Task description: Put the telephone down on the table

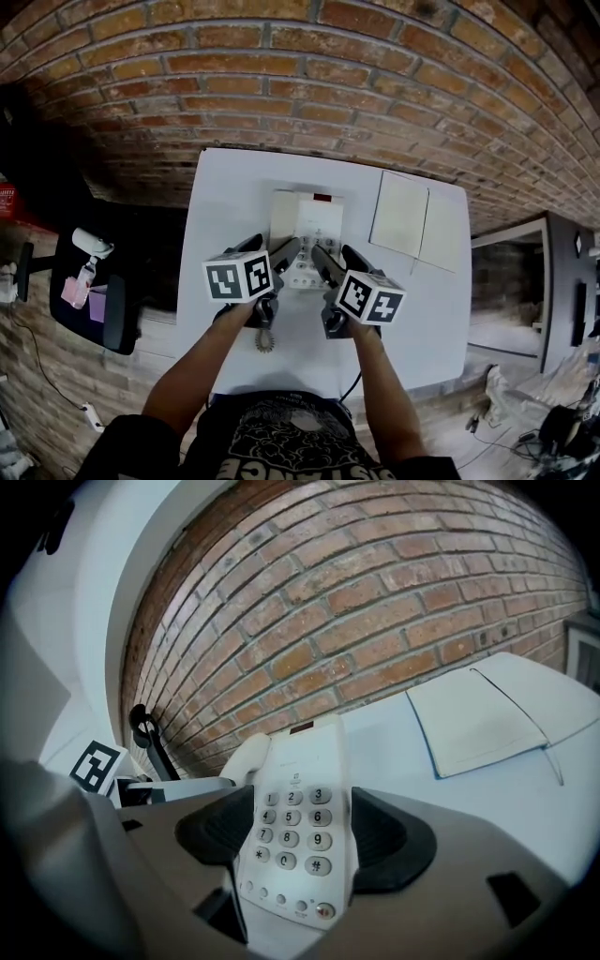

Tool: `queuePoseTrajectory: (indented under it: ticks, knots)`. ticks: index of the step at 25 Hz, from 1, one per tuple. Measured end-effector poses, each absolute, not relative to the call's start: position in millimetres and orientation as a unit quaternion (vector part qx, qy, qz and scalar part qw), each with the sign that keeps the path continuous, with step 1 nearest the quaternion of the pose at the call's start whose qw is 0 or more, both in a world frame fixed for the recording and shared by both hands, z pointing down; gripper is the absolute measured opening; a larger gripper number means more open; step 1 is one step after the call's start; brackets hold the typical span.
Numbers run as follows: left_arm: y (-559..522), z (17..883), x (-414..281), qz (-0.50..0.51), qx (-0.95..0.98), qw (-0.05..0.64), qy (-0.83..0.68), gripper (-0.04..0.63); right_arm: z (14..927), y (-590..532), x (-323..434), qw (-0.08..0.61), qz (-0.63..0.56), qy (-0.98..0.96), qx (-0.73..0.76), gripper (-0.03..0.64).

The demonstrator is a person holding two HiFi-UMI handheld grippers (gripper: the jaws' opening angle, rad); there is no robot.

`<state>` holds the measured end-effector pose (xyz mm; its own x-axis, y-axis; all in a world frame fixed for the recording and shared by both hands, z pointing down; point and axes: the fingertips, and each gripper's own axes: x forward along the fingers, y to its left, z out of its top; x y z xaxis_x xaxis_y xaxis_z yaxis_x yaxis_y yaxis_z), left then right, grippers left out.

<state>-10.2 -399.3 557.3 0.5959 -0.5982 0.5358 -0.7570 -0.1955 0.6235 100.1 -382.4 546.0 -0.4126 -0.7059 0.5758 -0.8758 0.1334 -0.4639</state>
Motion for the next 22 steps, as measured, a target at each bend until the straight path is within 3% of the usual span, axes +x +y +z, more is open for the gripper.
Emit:
queuePoseTrajectory:
  ticks: [4,7,22]
  knots:
    - [-389,534,-14,0.084,0.782,0.422,-0.452,0.379,526,-375,97,0.101,0.372,-0.758,0.526,0.314]
    - [-380,511,-10,0.088,0.799,0.385,-0.454,0.377,508,-369,98,0.095,0.356,-0.769,0.523,0.249]
    - [-306,415,2,0.068,0.83,0.254,-0.491,0.186,430,-304,103,0.078,0.266,-0.828,0.487,0.147]
